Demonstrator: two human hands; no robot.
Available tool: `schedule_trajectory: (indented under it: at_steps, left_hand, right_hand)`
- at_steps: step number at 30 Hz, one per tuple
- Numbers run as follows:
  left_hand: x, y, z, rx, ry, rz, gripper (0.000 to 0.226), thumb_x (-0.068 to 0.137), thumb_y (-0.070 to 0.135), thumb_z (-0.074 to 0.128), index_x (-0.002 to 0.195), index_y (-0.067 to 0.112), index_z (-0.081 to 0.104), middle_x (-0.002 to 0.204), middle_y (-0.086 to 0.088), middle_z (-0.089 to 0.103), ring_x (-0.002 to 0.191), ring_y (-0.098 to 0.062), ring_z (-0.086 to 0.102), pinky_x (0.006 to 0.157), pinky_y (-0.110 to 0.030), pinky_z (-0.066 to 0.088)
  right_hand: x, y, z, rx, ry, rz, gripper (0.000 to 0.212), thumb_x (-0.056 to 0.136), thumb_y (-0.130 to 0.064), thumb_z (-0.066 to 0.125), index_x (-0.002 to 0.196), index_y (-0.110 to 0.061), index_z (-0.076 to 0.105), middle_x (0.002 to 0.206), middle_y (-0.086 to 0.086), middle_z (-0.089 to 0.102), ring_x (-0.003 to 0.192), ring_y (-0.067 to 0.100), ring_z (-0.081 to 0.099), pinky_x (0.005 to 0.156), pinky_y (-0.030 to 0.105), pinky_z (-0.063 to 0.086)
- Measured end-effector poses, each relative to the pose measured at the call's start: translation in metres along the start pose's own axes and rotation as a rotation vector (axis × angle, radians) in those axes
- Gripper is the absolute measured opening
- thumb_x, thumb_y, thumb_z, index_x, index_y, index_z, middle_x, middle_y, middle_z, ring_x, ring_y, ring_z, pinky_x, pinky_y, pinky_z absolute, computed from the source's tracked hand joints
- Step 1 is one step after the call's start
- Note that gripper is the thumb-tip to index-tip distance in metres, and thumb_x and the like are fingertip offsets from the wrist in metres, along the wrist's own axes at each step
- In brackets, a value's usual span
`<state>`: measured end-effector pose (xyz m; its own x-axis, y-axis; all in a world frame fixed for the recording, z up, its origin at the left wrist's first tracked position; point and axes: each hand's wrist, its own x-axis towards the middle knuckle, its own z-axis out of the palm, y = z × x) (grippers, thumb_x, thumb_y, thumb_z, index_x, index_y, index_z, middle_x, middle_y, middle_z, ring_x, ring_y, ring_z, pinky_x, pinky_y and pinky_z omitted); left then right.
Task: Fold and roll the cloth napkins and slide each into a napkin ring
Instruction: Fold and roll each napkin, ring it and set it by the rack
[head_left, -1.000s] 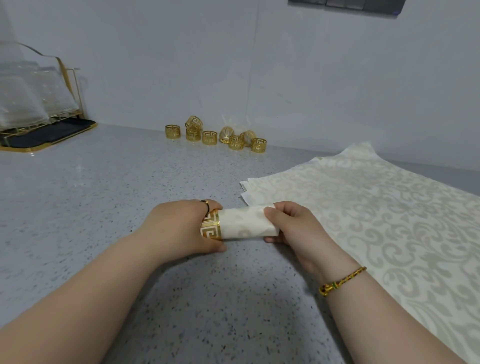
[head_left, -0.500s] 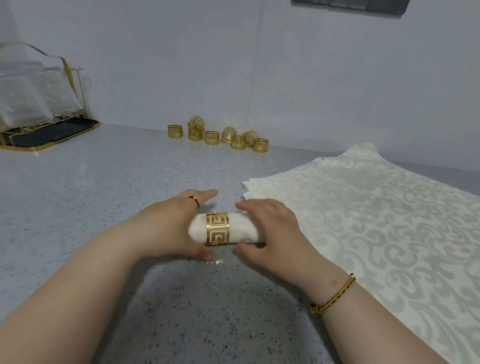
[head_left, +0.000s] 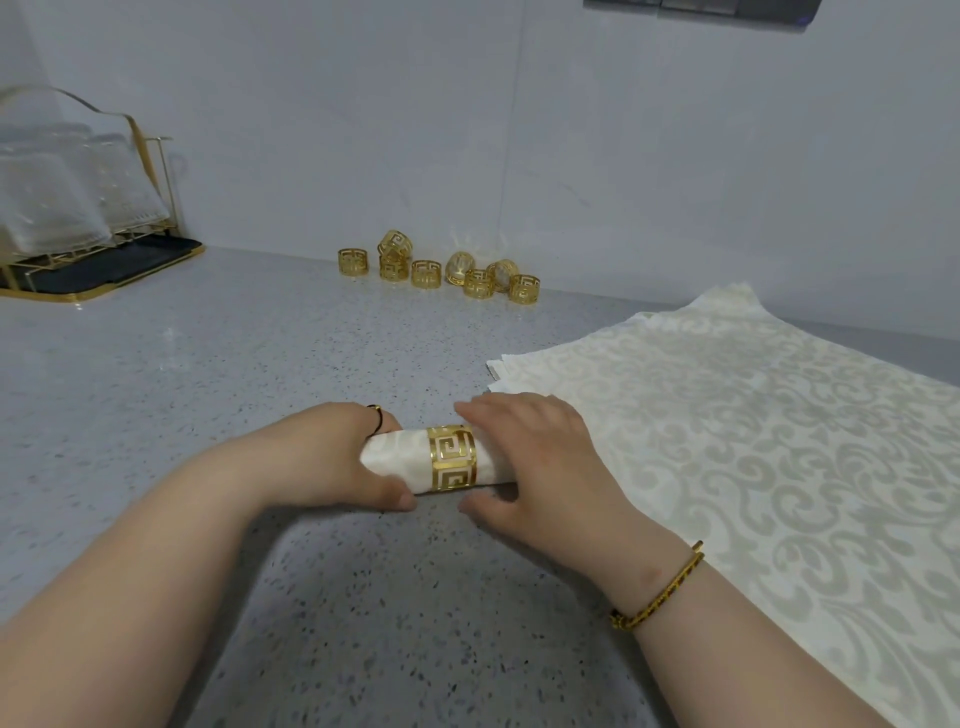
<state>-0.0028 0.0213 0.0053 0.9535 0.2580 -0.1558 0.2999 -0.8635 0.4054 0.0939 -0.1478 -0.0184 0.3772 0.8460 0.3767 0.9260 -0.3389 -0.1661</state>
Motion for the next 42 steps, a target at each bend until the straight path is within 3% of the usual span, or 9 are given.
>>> schedule_trajectory:
  at_steps: [2, 5, 8, 13, 16, 19, 33, 38, 42]
  left_hand:
    - [0.001, 0.002, 0.001, 0.017, 0.001, 0.006, 0.032, 0.071, 0.04, 0.072, 0.093, 0.033, 0.051, 0.09, 0.013, 0.059, 0.078, 0.001, 0.052, 0.069, -0.017, 0.043]
    - [0.0, 0.002, 0.0, 0.024, -0.002, 0.01, 0.031, 0.071, 0.041, 0.072, 0.089, 0.036, 0.048, 0.088, 0.015, 0.057, 0.077, 0.002, 0.051, 0.068, -0.015, 0.043]
    - [-0.001, 0.003, 0.0, 0.025, 0.004, 0.015, 0.031, 0.071, 0.042, 0.072, 0.084, 0.04, 0.045, 0.087, 0.016, 0.057, 0.077, 0.002, 0.051, 0.067, -0.015, 0.042]
    - [-0.002, 0.012, 0.001, 0.069, 0.128, 0.037, 0.077, 0.063, 0.05, 0.075, 0.128, 0.042, 0.035, 0.112, 0.019, 0.049, 0.091, -0.002, 0.047, 0.077, -0.015, 0.039]
    - [-0.002, 0.027, 0.011, 0.213, 0.27, 0.097, 0.083, 0.064, 0.054, 0.072, 0.135, 0.04, 0.032, 0.124, 0.02, 0.048, 0.095, -0.002, 0.046, 0.079, -0.017, 0.036]
    - [0.001, 0.037, 0.022, 0.3, 0.341, 0.144, 0.066, 0.072, 0.051, 0.065, 0.13, 0.04, 0.036, 0.12, 0.017, 0.052, 0.102, -0.007, 0.052, 0.074, -0.018, 0.035]
    - [-0.017, 0.009, 0.018, 0.254, 0.483, -0.061, 0.052, 0.08, 0.048, 0.06, 0.126, 0.034, 0.041, 0.115, 0.011, 0.058, 0.104, -0.012, 0.055, 0.07, -0.02, 0.034]
    - [-0.049, -0.034, -0.003, 0.29, 0.513, -0.222, 0.054, 0.081, 0.048, 0.059, 0.127, 0.03, 0.037, 0.113, 0.005, 0.06, 0.102, -0.016, 0.057, 0.069, -0.024, 0.037]
    - [-0.075, -0.076, -0.023, 0.233, 0.537, -0.394, 0.049, 0.079, 0.049, 0.062, 0.114, 0.026, 0.036, 0.091, 0.007, 0.057, 0.08, -0.014, 0.055, 0.058, -0.024, 0.039]
  right_hand:
    - [0.001, -0.005, 0.001, 0.049, -0.031, -0.011, 0.061, 0.066, -0.033, 0.061, 0.124, -0.016, 0.055, 0.123, 0.002, 0.059, 0.115, 0.027, 0.051, 0.104, 0.045, 0.024]
    - [0.002, -0.004, 0.003, -0.043, 0.037, -0.021, 0.045, 0.057, -0.03, 0.064, 0.101, -0.018, 0.066, 0.093, -0.002, 0.069, 0.085, 0.025, 0.065, 0.088, 0.049, 0.045]
    - [0.004, -0.002, 0.005, -0.022, 0.077, -0.012, 0.042, 0.056, -0.03, 0.064, 0.096, -0.018, 0.067, 0.087, -0.002, 0.069, 0.079, 0.026, 0.065, 0.081, 0.048, 0.048]
    - [0.002, 0.0, 0.003, 0.02, 0.039, -0.007, 0.055, 0.062, -0.032, 0.061, 0.114, -0.015, 0.062, 0.106, 0.002, 0.067, 0.101, 0.028, 0.06, 0.098, 0.049, 0.034]
    - [0.0, 0.001, -0.004, 0.177, 0.054, 0.016, 0.067, 0.066, -0.048, 0.039, 0.126, -0.019, 0.05, 0.122, -0.005, 0.053, 0.118, 0.01, 0.038, 0.107, 0.028, 0.01]
    - [0.0, 0.004, -0.011, 0.299, 0.115, 0.084, 0.067, 0.064, -0.043, 0.031, 0.125, -0.019, 0.047, 0.119, -0.013, 0.043, 0.1, -0.015, 0.019, 0.096, 0.002, 0.006]
    - [-0.004, -0.006, -0.005, 0.414, 0.13, 0.25, 0.035, 0.094, -0.011, 0.042, 0.129, -0.016, 0.044, 0.13, -0.003, 0.048, 0.113, 0.006, 0.042, 0.083, 0.005, 0.024]
    - [0.021, -0.035, 0.003, 0.258, -0.021, 0.16, 0.042, 0.097, -0.017, 0.036, 0.138, -0.016, 0.033, 0.146, -0.002, 0.035, 0.133, 0.01, 0.03, 0.101, 0.01, 0.017]
    - [0.057, -0.057, 0.016, 0.177, -0.121, 0.146, 0.046, 0.098, -0.024, 0.036, 0.142, -0.015, 0.027, 0.15, 0.0, 0.027, 0.137, 0.014, 0.026, 0.106, 0.017, 0.017]
